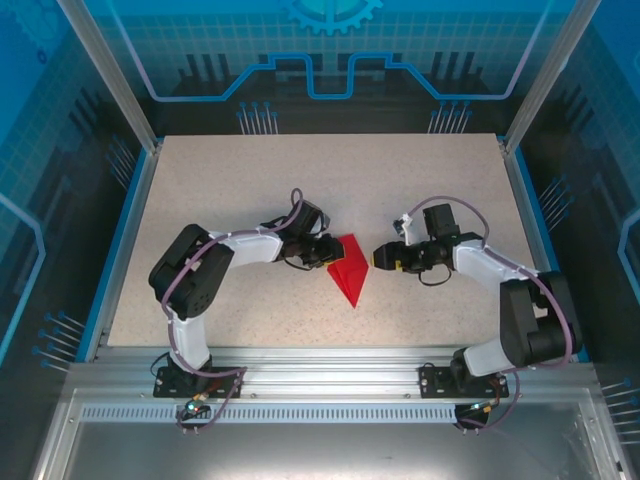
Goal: Fold a paper plane with a square sheet of paper (fold left side to right side)
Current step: Fold the wing for the fifth time at the center of the table.
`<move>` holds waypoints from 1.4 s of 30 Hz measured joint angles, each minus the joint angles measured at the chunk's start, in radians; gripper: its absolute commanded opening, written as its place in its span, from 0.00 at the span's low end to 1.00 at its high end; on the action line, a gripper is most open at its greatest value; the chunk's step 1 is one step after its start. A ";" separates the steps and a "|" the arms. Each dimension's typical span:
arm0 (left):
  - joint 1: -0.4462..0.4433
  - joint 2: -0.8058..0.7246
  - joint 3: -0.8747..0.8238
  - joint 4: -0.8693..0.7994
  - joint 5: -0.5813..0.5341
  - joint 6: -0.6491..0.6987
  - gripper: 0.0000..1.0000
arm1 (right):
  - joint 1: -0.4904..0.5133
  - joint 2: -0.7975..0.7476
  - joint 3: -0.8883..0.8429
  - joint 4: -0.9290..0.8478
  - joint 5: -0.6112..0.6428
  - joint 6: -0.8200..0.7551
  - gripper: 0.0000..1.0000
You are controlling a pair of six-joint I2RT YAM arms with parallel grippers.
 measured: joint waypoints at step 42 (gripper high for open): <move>0.043 -0.026 -0.170 0.404 0.343 0.017 0.06 | -0.055 0.349 0.076 0.300 -0.347 0.025 0.07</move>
